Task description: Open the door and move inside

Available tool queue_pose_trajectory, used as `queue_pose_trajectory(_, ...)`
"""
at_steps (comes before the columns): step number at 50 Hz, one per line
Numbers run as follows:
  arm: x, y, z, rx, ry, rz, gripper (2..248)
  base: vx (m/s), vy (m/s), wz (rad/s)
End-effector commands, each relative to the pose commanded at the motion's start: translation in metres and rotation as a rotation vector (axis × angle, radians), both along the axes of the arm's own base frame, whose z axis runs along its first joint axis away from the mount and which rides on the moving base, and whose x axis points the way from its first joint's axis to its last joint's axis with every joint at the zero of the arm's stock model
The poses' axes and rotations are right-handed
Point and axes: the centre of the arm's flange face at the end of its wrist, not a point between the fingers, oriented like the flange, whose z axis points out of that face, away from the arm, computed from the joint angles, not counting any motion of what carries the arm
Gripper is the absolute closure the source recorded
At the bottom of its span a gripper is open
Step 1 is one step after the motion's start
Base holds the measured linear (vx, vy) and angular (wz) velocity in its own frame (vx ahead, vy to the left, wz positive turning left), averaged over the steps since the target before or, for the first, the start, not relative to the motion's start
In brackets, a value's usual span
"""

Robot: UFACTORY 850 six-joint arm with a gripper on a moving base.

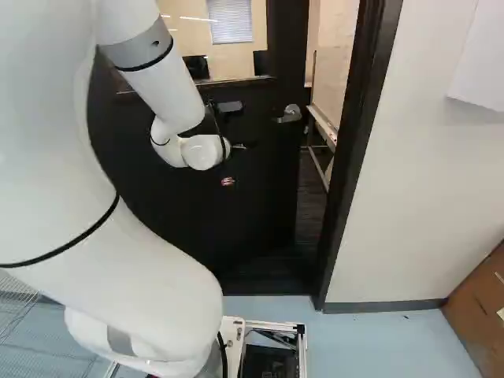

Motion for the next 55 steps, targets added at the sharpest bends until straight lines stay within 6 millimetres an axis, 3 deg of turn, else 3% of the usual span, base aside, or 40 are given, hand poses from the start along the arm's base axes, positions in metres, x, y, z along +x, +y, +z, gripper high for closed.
queue_pose_trajectory(55,0.030,0.025,-0.004,0.084,0.055,-0.058,3,0.000,0.000,0.000)
